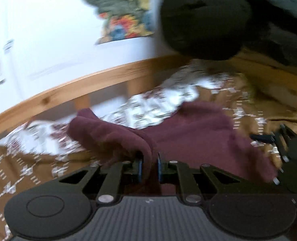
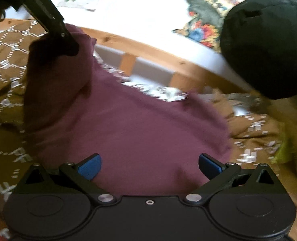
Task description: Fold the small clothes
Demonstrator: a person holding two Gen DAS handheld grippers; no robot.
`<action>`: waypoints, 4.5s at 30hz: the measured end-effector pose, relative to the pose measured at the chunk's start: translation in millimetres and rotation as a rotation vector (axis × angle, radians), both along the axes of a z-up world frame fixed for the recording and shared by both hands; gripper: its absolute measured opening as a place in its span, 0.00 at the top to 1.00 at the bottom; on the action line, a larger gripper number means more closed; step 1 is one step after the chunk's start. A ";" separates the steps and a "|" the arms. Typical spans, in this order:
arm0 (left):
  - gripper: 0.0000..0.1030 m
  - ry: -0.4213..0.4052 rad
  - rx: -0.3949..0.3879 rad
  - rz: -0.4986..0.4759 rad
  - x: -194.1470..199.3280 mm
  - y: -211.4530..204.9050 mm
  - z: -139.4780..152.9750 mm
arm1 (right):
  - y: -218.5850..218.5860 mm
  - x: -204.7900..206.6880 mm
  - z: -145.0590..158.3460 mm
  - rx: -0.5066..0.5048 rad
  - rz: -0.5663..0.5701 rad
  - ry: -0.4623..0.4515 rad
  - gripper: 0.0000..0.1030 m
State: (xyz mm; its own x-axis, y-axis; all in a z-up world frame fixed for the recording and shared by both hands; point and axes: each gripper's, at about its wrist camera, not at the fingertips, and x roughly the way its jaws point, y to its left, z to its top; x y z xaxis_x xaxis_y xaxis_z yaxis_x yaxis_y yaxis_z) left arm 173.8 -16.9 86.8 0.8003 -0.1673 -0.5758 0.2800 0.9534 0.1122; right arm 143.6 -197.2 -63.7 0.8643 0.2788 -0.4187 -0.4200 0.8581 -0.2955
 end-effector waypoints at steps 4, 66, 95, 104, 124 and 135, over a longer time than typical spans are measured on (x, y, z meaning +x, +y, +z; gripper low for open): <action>0.86 0.017 0.009 -0.081 0.9 -34.5 -8.1 | -32.0 18.5 6.1 -0.049 -0.129 -0.050 0.01; 0.81 0.007 0.192 -0.076 -54.8 -67.8 -72.7 | -54.0 81.2 7.6 0.765 0.032 0.369 0.86; 0.69 0.047 0.046 -0.205 -73.9 -105.3 -75.6 | -103.9 56.0 2.4 0.491 -0.159 0.279 0.81; 0.55 0.101 -0.042 -0.195 -67.0 -94.7 -69.6 | -107.4 58.6 -5.1 0.498 -0.185 0.297 0.72; 0.01 0.141 -0.124 0.022 -69.1 -58.0 -52.8 | -115.3 40.6 18.1 0.526 -0.240 0.209 0.23; 0.01 0.249 -0.158 0.300 -56.8 -8.1 -59.9 | -113.2 13.8 43.6 0.543 -0.232 0.184 0.01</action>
